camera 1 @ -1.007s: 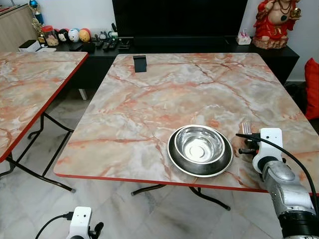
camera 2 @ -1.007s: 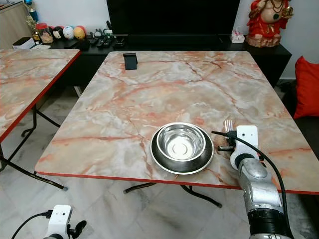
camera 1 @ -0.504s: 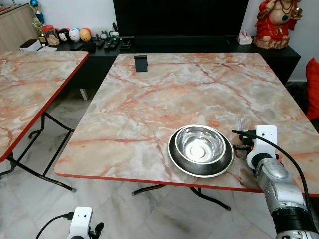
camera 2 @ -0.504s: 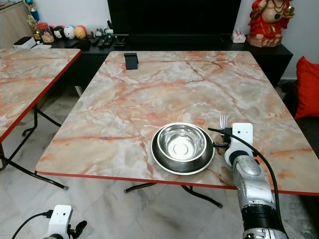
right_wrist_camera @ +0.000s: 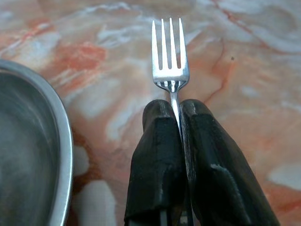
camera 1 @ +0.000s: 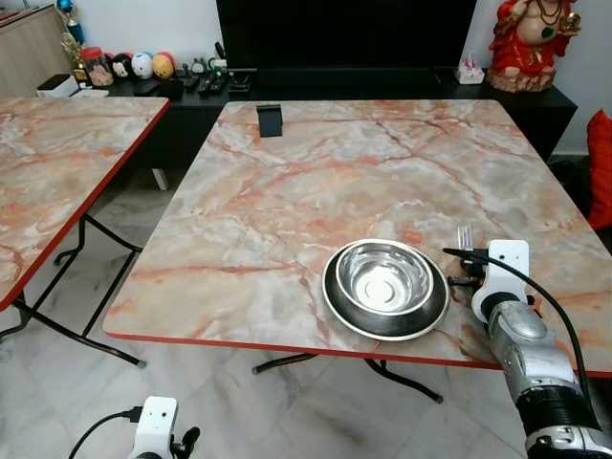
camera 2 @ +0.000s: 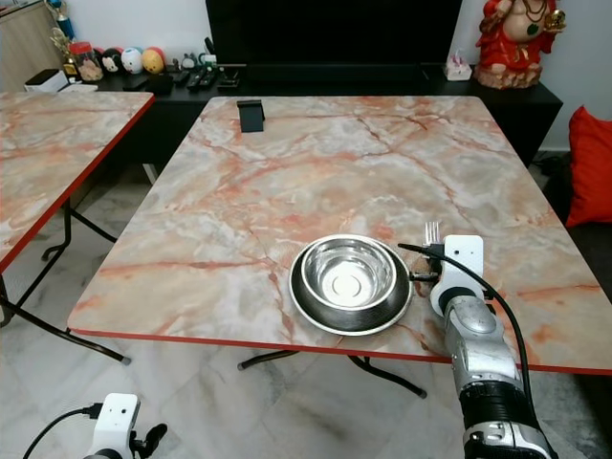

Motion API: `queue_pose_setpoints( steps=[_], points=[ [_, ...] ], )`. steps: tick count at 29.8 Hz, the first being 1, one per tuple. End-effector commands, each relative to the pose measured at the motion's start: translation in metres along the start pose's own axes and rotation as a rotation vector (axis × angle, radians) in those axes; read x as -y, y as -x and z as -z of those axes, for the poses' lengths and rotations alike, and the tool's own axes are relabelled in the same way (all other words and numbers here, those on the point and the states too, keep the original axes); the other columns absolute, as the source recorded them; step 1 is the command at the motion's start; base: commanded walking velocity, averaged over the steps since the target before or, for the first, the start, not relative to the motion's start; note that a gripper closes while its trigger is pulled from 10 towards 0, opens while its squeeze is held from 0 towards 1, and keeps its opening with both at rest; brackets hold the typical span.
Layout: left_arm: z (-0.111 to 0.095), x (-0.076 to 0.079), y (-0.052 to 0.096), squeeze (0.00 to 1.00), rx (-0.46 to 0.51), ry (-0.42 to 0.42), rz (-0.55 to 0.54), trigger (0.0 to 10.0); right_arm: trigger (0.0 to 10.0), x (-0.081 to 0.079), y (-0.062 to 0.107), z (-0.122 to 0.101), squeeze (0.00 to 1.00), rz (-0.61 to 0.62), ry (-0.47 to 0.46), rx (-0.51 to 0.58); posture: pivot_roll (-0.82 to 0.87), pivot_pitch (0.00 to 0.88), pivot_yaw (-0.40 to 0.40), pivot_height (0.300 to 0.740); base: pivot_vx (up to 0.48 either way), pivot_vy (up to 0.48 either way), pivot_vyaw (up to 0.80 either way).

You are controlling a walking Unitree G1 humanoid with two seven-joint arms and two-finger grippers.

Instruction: Setting the table

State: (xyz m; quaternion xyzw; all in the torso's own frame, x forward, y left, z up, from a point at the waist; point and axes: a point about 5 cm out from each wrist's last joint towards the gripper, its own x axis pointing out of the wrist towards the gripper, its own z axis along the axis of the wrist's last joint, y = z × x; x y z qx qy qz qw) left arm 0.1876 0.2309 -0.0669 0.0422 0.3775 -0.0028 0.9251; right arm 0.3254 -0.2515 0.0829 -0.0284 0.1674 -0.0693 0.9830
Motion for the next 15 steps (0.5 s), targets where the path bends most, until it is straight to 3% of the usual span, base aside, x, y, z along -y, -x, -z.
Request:
queue_pose_setpoints(
  steps=[1,15],
  points=[
    [0.0013,-0.0008,0.0002,0.0,-0.011,-0.003,-0.002,10.0,10.0,-0.0021,-0.0016,-0.0018,0.0,0.0,0.005,0.006,0.0,0.0,0.05,0.74,0.0,0.0,0.0],
    [0.0009,-0.0017,0.0002,0.0,-0.012,-0.008,-0.002,10.0,10.0,-0.0003,-0.0024,0.004,0.0,0.011,0.008,-0.013,0.0,0.0,0.053,0.74,0.0,0.0,0.0]
  ],
)
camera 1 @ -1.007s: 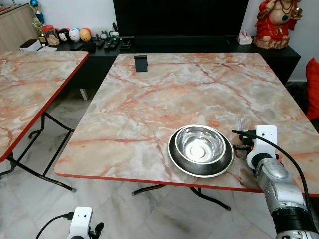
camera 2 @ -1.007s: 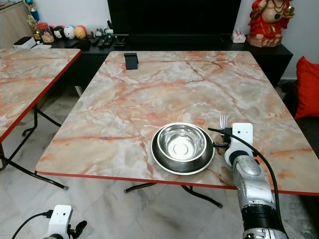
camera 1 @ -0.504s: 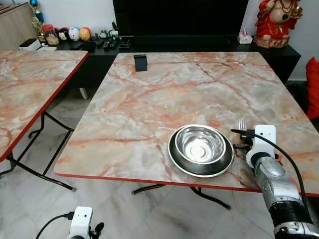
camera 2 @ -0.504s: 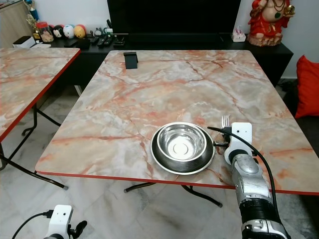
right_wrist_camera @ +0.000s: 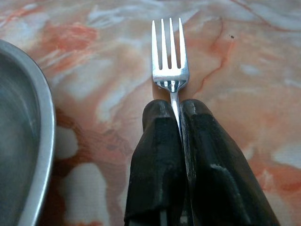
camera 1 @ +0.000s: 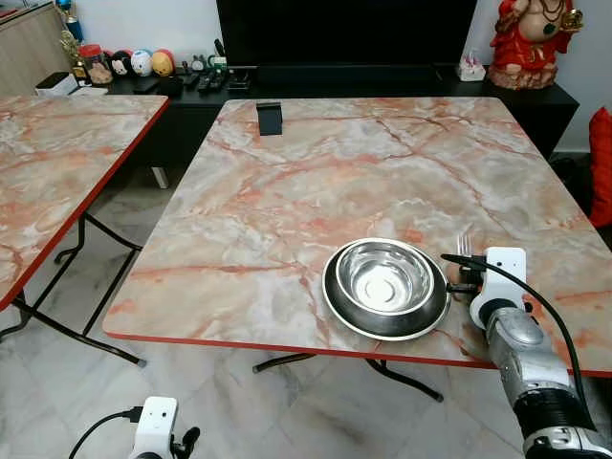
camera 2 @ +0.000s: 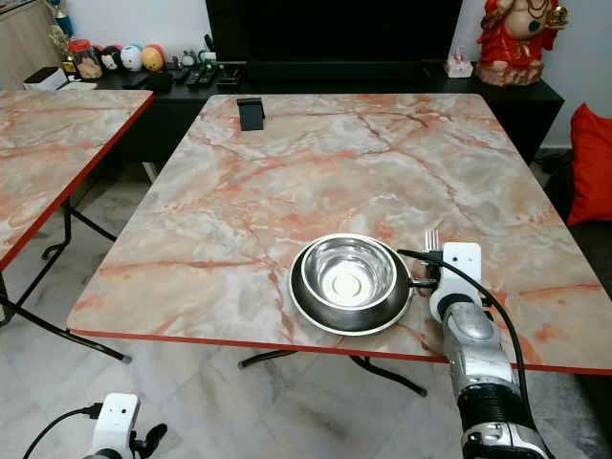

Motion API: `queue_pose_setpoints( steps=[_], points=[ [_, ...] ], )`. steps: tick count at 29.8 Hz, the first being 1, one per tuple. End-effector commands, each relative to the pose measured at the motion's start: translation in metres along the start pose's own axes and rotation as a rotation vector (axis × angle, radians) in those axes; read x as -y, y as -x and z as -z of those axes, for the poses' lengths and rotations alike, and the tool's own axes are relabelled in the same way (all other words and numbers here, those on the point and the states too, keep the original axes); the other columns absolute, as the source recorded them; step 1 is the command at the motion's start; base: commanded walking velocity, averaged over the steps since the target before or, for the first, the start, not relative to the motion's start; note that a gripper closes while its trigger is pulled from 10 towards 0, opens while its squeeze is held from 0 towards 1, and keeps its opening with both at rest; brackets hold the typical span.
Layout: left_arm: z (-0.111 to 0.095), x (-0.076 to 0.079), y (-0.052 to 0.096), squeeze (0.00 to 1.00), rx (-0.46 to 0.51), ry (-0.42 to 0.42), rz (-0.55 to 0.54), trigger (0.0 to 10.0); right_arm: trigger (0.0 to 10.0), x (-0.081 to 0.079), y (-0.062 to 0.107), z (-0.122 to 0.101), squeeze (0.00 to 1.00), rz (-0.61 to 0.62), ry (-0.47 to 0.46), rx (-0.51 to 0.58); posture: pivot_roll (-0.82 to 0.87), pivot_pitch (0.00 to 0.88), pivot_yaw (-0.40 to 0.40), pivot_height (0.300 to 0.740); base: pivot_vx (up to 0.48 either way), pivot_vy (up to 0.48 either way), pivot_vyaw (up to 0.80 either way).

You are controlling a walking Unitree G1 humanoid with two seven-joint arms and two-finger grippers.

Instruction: Setting the table

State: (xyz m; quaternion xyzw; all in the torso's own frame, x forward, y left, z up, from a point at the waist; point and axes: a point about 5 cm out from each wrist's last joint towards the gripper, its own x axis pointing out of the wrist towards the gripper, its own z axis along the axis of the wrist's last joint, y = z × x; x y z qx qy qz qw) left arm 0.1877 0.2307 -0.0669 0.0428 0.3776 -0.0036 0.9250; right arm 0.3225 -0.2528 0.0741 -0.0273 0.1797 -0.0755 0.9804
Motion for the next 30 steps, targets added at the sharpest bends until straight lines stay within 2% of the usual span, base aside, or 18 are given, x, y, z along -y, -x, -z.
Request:
queue_pose_setpoints(
  steps=[1,20,21,22,23,24,25,26,30],
  points=[
    [0.0009,-0.0018,0.0002,0.0,-0.012,-0.007,-0.002,10.0,10.0,-0.0012,-0.002,-0.0051,0.0,0.0,0.009,0.012,0.0,0.0,0.053,0.74,0.0,0.0,0.0],
    [0.0002,-0.0007,-0.0002,0.0,-0.012,-0.021,0.005,10.0,10.0,-0.0066,-0.003,-0.0001,0.0,-0.017,0.005,-0.01,0.0,0.0,0.056,0.74,0.0,0.0,0.0],
    [0.0003,-0.0008,-0.0001,0.0,-0.012,-0.02,0.005,10.0,10.0,-0.0069,-0.003,-0.0003,0.25,-0.02,0.006,-0.01,0.0,0.0,0.055,0.74,0.0,0.0,0.0],
    [0.0004,-0.0008,-0.0001,0.0,-0.012,-0.02,0.005,10.0,10.0,-0.0069,-0.0031,-0.0003,0.25,-0.021,0.007,-0.01,0.0,0.0,0.055,0.74,0.0,0.0,0.0],
    [0.0005,-0.0007,-0.0001,0.0,-0.012,-0.021,0.006,10.0,10.0,-0.007,-0.0031,-0.0003,0.53,-0.021,0.007,-0.01,0.0,0.0,0.055,0.74,0.0,0.0,0.0],
    [0.0005,-0.0007,-0.0001,0.0,-0.012,-0.021,0.006,10.0,10.0,-0.007,-0.0031,-0.0003,0.53,-0.021,0.007,-0.01,0.0,0.0,0.055,0.74,0.0,0.0,0.0],
    [0.0006,0.0,-0.0001,0.0,-0.013,-0.021,0.008,10.0,10.0,-0.007,-0.003,-0.0003,0.6,-0.023,0.009,-0.01,0.0,0.0,0.055,0.74,0.0,0.0,0.0],
    [0.0007,0.0006,-0.0002,0.0,-0.013,-0.021,0.009,10.0,10.0,-0.0069,-0.003,-0.0001,0.74,-0.023,0.009,-0.011,0.0,0.0,0.056,0.74,0.0,0.0,0.0],
    [0.0006,0.001,-0.0004,0.0,-0.013,-0.021,0.011,10.0,10.0,-0.0066,-0.003,-0.0001,0.73,-0.021,0.011,-0.012,0.0,0.0,0.056,0.74,0.0,0.0,0.0]
  ],
)
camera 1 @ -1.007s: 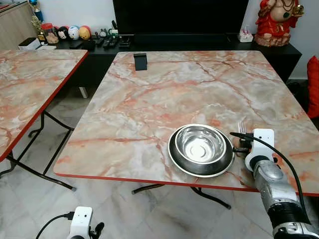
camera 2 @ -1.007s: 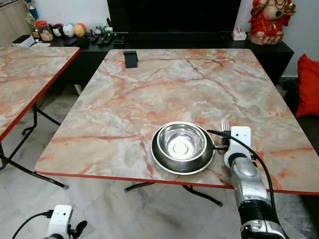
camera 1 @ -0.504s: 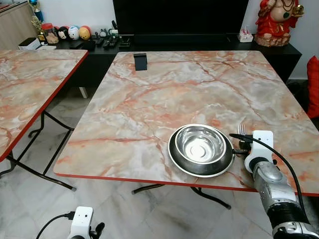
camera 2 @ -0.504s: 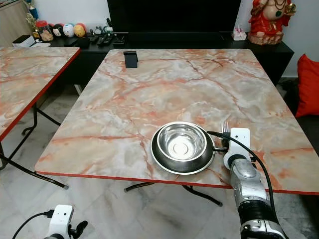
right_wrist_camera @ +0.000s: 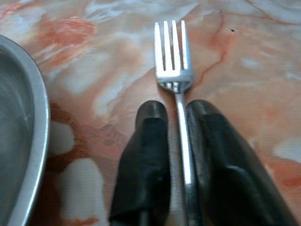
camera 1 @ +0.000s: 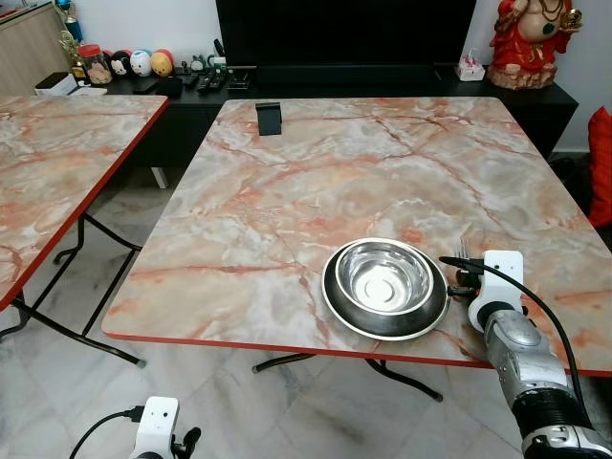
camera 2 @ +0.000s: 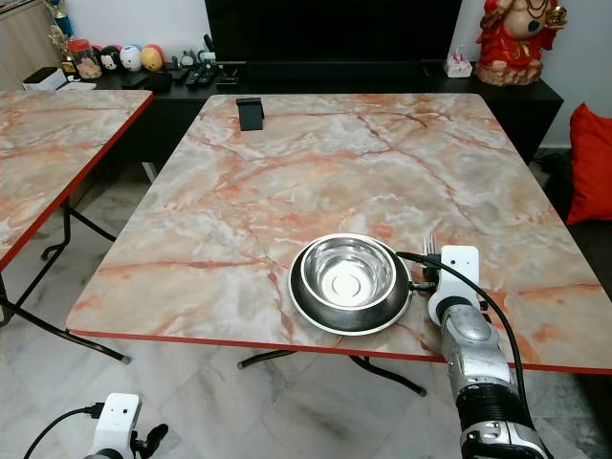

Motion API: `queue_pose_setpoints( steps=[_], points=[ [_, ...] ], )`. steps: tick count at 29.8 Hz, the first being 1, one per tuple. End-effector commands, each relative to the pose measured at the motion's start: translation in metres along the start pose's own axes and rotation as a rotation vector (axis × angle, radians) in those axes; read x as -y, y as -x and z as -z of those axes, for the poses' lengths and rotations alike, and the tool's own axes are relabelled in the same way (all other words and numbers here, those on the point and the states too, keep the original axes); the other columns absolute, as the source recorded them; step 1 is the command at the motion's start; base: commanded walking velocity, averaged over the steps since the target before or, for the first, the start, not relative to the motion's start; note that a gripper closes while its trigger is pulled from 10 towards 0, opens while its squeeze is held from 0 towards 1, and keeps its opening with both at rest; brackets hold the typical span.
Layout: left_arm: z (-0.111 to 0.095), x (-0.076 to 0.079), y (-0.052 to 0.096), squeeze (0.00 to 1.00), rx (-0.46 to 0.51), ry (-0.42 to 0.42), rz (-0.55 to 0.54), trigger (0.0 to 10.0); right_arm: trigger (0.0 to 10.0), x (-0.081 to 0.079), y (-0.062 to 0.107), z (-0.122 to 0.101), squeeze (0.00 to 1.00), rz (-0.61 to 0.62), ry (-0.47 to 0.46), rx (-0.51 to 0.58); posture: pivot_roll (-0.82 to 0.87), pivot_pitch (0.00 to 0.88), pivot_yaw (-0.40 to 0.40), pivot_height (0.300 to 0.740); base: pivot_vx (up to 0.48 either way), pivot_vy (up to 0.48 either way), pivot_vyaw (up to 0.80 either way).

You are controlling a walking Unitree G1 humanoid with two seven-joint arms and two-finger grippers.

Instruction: Setting the table

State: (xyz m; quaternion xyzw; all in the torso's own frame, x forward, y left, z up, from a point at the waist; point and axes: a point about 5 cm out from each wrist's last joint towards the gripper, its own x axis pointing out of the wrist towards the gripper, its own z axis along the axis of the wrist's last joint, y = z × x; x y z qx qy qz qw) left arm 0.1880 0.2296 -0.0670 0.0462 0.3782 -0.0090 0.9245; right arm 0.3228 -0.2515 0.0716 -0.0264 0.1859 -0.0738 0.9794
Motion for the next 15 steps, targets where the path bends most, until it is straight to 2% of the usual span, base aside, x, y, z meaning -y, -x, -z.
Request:
queue_pose_setpoints(
  steps=[1,15],
  points=[
    [0.0009,0.0,-0.0001,0.0,-0.012,-0.012,0.003,10.0,10.0,-0.005,-0.002,-0.0024,0.71,-0.017,0.012,0.001,0.0,0.0,0.055,0.74,0.0,0.0,0.0],
    [0.0009,-0.0005,-0.0001,0.0,-0.014,-0.011,0.0,10.0,10.0,-0.0049,-0.0025,-0.0024,0.68,-0.015,0.017,-0.003,0.0,0.0,0.055,0.74,0.0,0.0,0.0]
  ],
)
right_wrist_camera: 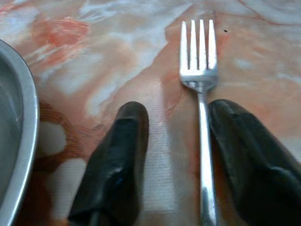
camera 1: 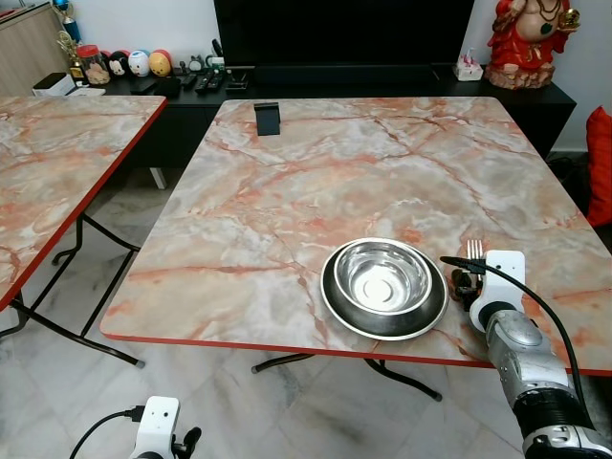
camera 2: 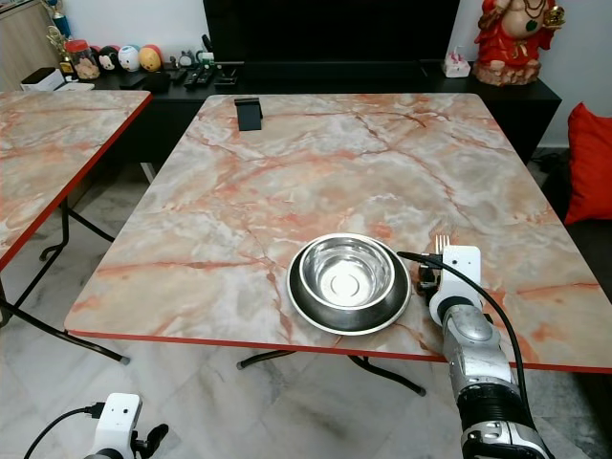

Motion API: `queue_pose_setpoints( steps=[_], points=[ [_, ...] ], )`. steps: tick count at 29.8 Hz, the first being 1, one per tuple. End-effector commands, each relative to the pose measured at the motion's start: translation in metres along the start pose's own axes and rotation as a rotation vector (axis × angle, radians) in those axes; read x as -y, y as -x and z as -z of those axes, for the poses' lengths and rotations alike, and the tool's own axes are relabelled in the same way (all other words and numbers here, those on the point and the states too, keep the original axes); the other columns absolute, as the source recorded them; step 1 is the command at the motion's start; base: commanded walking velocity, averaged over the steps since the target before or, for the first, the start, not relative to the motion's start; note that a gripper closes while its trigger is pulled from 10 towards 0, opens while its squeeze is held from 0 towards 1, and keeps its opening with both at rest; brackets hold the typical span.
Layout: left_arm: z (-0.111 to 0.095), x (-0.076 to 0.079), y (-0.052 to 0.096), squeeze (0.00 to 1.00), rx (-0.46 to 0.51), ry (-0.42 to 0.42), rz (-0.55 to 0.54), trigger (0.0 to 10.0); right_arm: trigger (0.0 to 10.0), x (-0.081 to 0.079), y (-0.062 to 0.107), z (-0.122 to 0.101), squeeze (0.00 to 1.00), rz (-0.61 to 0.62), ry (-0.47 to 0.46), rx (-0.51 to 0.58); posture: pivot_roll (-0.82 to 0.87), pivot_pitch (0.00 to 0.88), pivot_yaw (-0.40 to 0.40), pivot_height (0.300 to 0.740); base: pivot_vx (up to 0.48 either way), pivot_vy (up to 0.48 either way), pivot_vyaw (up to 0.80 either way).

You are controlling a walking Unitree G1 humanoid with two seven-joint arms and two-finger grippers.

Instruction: Setting the table

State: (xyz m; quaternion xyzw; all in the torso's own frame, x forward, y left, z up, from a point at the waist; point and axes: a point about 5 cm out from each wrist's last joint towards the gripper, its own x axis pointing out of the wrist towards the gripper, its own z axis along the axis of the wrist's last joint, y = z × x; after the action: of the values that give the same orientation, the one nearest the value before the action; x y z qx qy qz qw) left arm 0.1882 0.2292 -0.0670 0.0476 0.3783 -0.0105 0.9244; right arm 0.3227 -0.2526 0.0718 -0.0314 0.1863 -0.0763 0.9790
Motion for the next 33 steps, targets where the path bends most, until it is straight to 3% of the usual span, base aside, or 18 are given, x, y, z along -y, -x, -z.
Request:
queue_pose_setpoints(
  steps=[1,2,15,16,17,18,20,21,22,23,33],
  points=[
    [0.001,-0.001,0.0,0.0,-0.014,-0.008,-0.001,10.0,10.0,-0.006,-0.002,-0.002,0.08,-0.023,0.012,-0.002,0.0,0.0,0.055,0.74,0.0,0.0,0.0],
    [0.001,-0.001,0.0,0.0,-0.014,-0.008,-0.001,10.0,10.0,-0.006,-0.003,-0.002,0.0,-0.023,0.014,-0.002,0.0,0.0,0.055,0.74,0.0,0.0,0.0],
    [0.001,0.0,0.0,0.0,-0.013,-0.007,0.005,10.0,10.0,-0.008,-0.002,-0.003,0.0,-0.032,0.012,0.003,0.0,0.0,0.055,0.74,0.0,0.0,0.0],
    [0.001,0.0,0.0,0.0,-0.013,-0.007,0.005,10.0,10.0,-0.008,-0.003,-0.003,0.67,-0.033,0.012,0.003,0.0,0.0,0.055,0.74,0.0,0.0,0.0],
    [0.001,0.0,0.0,0.0,-0.013,-0.008,0.005,10.0,10.0,-0.008,-0.003,-0.003,0.74,-0.033,0.01,0.004,0.0,0.0,0.055,0.74,0.0,0.0,0.0],
    [0.0,0.0,0.0,0.0,-0.013,-0.008,0.005,10.0,10.0,-0.008,-0.003,-0.003,0.87,-0.034,0.012,0.006,0.0,0.0,0.055,0.74,0.0,0.0,0.0],
    [0.0,0.0,0.0,0.0,-0.013,-0.009,0.005,10.0,10.0,-0.008,-0.003,-0.003,0.85,-0.032,0.018,0.006,0.0,0.0,0.055,0.74,0.0,0.0,0.0],
    [0.0,0.0,0.0,0.0,-0.013,-0.009,0.005,10.0,10.0,-0.008,-0.003,-0.003,0.17,-0.028,0.021,0.005,0.0,0.0,0.056,0.74,0.0,0.0,0.0],
    [0.0,0.0,0.0,0.0,-0.013,-0.009,0.005,10.0,10.0,-0.008,-0.003,-0.003,0.17,-0.026,0.023,0.004,0.0,0.0,0.056,0.74,0.0,0.0,0.0],
    [0.0,0.0,0.0,0.0,-0.012,-0.009,0.005,10.0,10.0,-0.008,-0.003,-0.003,0.0,-0.023,0.024,0.004,0.0,0.0,0.056,0.74,0.0,0.0,0.0],
    [-0.001,0.002,-0.001,0.0,-0.011,-0.011,0.01,10.0,10.0,0.003,-0.002,-0.016,0.0,0.035,0.022,0.075,0.0,0.0,0.059,0.74,0.0,0.0,0.0]
  ],
)
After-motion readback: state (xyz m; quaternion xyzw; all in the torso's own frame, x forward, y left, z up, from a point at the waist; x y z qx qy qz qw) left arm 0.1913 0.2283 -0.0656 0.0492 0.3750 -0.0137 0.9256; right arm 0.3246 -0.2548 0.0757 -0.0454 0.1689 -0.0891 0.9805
